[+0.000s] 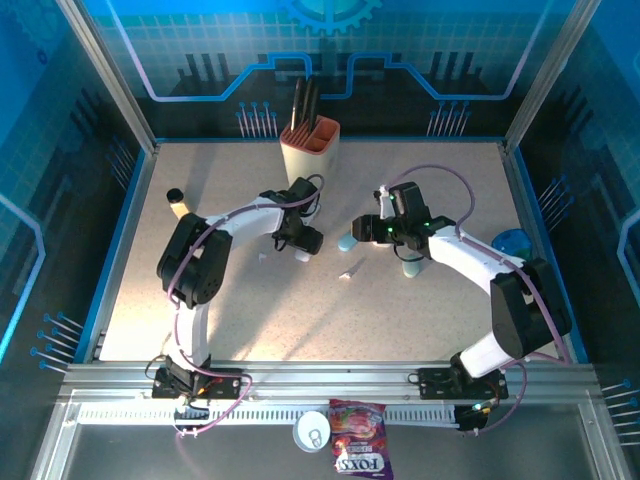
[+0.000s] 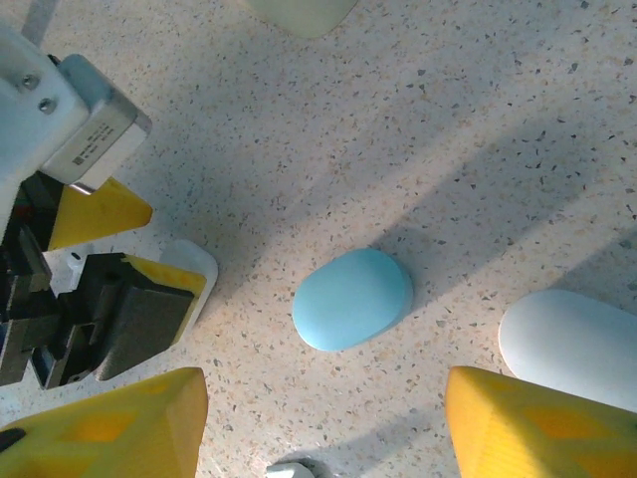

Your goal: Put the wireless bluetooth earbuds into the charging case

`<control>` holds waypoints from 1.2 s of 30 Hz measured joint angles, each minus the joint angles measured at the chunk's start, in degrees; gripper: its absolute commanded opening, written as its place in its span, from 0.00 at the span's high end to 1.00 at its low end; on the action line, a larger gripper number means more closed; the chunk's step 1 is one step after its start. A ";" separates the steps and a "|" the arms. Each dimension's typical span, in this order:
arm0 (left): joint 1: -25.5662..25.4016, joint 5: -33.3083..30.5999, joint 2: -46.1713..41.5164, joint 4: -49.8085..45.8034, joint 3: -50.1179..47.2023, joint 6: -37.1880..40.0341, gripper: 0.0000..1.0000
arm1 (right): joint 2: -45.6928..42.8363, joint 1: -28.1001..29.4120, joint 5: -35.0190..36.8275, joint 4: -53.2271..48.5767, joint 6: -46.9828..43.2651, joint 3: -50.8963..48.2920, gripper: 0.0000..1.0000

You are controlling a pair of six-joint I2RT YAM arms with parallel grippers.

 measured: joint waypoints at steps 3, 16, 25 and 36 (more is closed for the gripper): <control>-0.09 0.37 1.44 -1.33 1.44 -0.63 0.29 | 0.00 0.00 -0.02 0.00 -0.15 -0.02 0.35; -0.28 1.36 3.28 -3.13 2.60 -3.98 0.52 | -0.20 0.00 -0.50 0.00 -0.17 -0.07 0.35; 0.07 0.55 -4.90 4.98 -6.03 -11.52 0.55 | -6.03 0.02 -3.23 5.14 -0.74 -4.33 0.35; 2.23 5.35 -24.57 34.29 -27.02 -37.07 0.55 | -11.69 1.77 -5.51 22.58 -2.73 -15.21 0.34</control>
